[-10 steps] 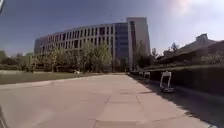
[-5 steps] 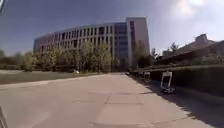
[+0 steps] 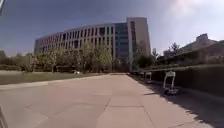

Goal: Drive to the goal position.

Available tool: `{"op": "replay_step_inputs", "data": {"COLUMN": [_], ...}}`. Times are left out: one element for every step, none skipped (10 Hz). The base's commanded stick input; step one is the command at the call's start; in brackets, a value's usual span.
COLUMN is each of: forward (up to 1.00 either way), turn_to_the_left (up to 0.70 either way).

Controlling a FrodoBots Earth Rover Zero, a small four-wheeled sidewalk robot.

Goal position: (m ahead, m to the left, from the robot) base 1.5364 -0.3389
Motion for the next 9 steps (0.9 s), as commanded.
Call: {"op": "replay_step_inputs", "data": {"forward": [0.61, 0.61, 0.6, 0.6, 0.61, 0.61, 0.61, 0.61, 0.63], "turn_to_the_left": [0.1, 0.01, 0.01, 0.01, 0.01, 0.01, 0.01, 0.01, -0.01]}}
